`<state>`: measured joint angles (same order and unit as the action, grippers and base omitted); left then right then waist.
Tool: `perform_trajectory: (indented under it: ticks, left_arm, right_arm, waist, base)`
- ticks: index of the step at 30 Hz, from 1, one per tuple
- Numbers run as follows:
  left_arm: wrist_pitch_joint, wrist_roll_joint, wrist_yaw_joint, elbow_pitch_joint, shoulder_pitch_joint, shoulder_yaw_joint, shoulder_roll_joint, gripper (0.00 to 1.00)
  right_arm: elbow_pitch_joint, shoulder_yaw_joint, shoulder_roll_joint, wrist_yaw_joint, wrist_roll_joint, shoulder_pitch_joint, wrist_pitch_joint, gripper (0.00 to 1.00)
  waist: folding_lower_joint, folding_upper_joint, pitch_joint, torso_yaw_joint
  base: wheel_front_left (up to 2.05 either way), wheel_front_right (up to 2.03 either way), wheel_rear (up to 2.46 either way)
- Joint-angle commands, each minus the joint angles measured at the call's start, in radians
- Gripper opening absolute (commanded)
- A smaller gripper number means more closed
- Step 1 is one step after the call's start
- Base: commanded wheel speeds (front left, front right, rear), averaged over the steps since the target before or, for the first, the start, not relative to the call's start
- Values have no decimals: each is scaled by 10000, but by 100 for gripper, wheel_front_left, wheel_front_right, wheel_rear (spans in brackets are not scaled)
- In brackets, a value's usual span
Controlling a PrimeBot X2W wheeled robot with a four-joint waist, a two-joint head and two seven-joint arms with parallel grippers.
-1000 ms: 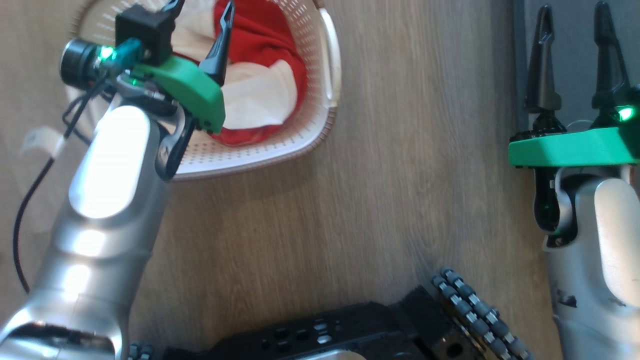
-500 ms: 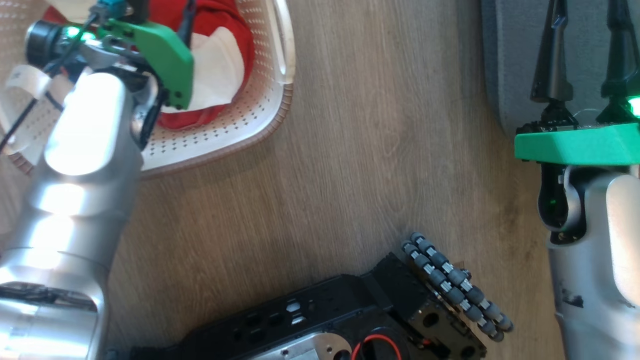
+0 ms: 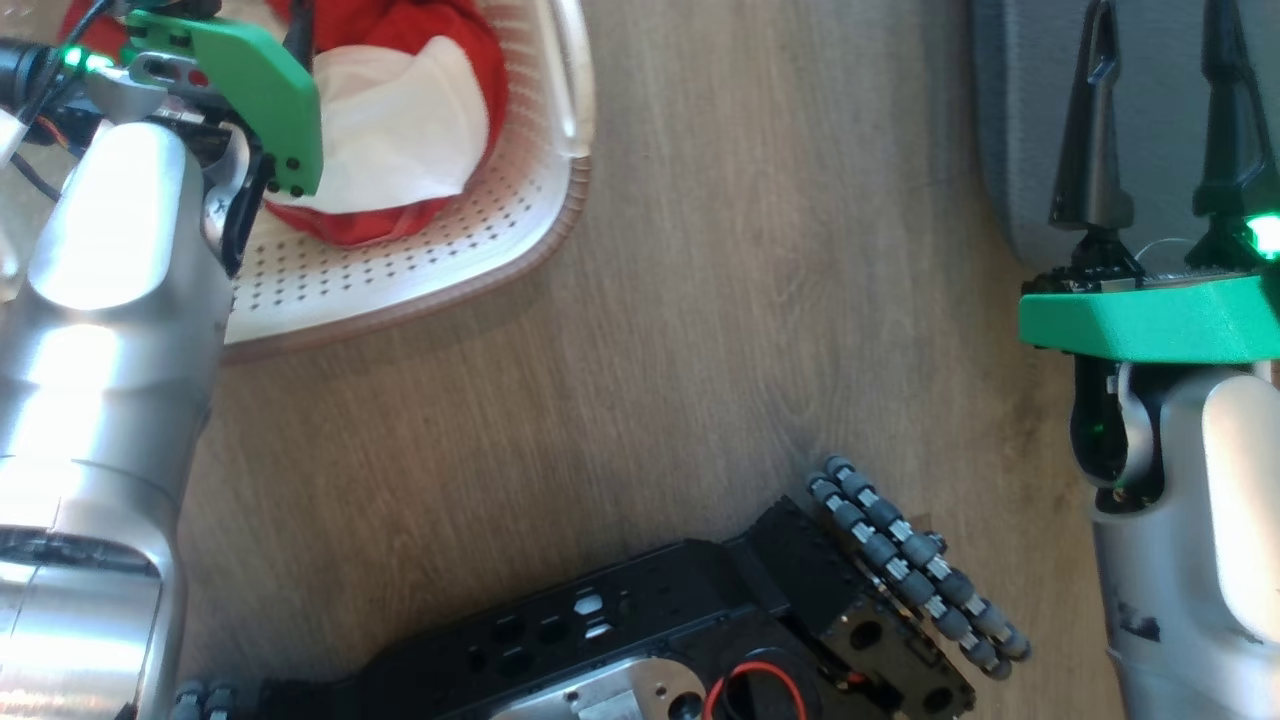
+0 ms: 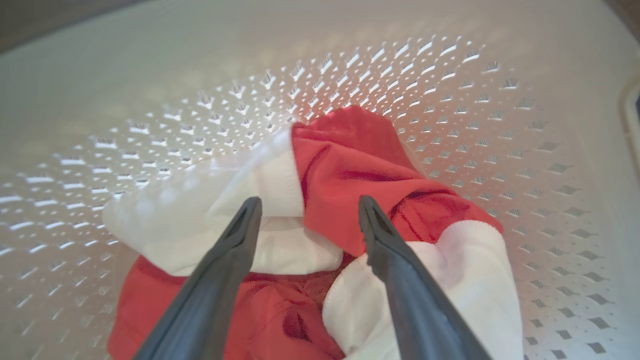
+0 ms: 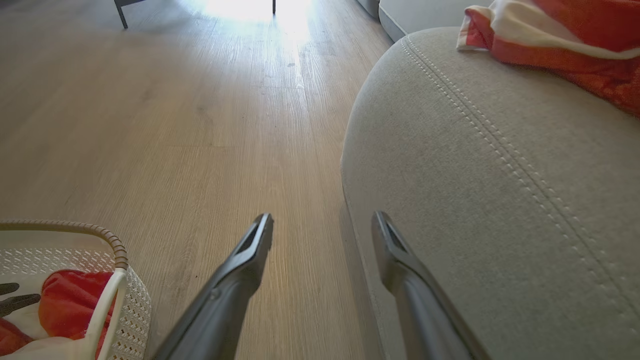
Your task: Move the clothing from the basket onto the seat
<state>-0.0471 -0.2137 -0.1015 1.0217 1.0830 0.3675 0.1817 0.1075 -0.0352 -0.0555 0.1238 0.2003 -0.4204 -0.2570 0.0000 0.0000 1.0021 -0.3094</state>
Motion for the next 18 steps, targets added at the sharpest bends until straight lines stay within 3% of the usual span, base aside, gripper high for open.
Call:
perform_trajectory:
  ticks: [1,11,18]
  left_arm:
    - [-148,-85,-73,-28,-7,-180,215,100]
    - [-831,-714,-281,917,168,199,-70,100]
    - [-642,-1426,-289,1074,55,1029,-317,100]
  right_arm:
    - [381,-120,52,69,-143,527,-47,100]
    - [711,-45,52,69,-635,880,-47,100]
    - [685,-95,53,69,-634,793,-47,100]
  waist:
    - [0,0,28,233]
    - [0,0,63,774]
    - [0,0,94,846]
  base:
    - [0,0,0]
    - [0,0,0]
    - [0,0,0]
